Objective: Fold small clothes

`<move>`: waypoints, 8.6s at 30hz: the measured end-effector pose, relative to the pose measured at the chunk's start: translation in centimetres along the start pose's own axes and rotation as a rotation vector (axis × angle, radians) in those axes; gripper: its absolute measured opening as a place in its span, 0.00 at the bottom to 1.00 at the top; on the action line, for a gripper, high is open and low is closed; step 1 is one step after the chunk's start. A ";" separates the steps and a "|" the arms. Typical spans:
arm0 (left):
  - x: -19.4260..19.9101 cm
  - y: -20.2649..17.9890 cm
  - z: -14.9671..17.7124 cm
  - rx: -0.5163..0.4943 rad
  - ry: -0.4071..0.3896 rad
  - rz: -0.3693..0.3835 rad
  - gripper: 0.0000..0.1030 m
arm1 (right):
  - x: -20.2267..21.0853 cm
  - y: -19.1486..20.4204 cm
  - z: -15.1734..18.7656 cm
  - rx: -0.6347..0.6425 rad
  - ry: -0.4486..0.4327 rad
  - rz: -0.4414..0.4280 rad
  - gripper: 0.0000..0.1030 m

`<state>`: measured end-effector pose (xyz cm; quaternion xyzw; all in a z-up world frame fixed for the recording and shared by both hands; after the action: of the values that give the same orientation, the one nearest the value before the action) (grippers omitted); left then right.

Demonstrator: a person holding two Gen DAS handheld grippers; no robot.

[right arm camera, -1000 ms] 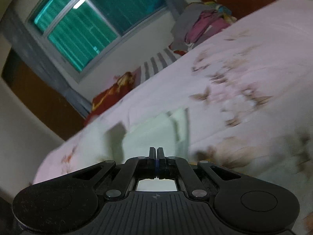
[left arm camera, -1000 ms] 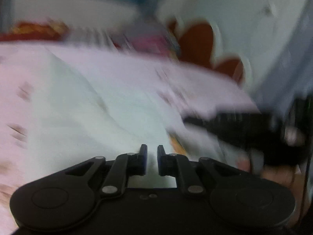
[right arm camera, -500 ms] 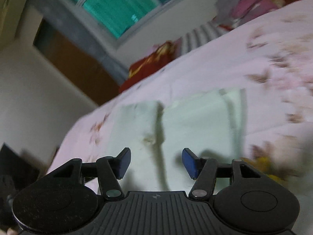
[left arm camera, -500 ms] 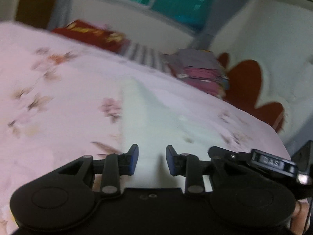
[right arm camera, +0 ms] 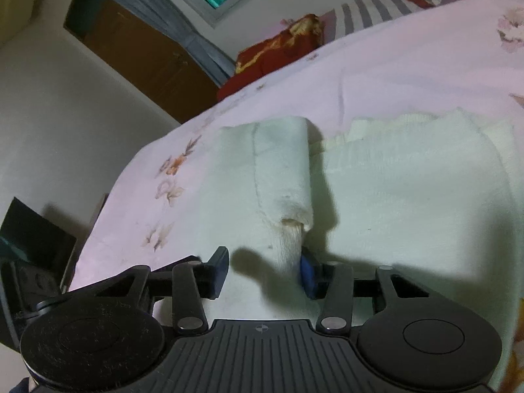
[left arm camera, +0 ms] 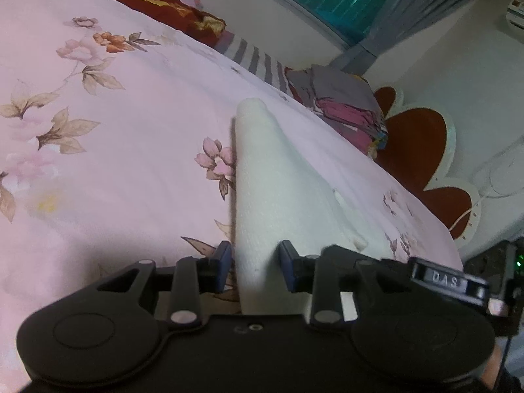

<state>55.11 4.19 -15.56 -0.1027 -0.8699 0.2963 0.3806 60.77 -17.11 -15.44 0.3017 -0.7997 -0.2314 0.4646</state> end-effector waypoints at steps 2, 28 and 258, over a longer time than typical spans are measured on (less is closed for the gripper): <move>0.7 0.1 -1.0 -0.054 -0.047 -0.018 0.27 | -0.4 0.0 -0.2 -0.024 0.006 -0.018 0.45; -5.0 -10.4 4.3 -0.438 0.208 0.175 0.25 | 11.4 -5.5 5.3 -0.151 -0.199 0.242 0.08; 10.9 9.7 -2.2 -0.503 0.019 0.003 0.43 | -13.9 19.9 5.0 0.228 -0.095 0.438 0.17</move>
<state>48.73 17.39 -13.61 -0.1984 -0.9126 0.0701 0.3505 56.43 7.12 -13.16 0.1605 -0.8878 -0.0475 0.4286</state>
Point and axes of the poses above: each gripper's, at about its wrist camera, not at the fingertips, and x roughly against the way its jaws point, y to its left, z to its underside, the point moved 6 cm from there along -x, roughly the way its jaws point, and after that the axes turned 4 degrees about z, right-handed, at the moved point
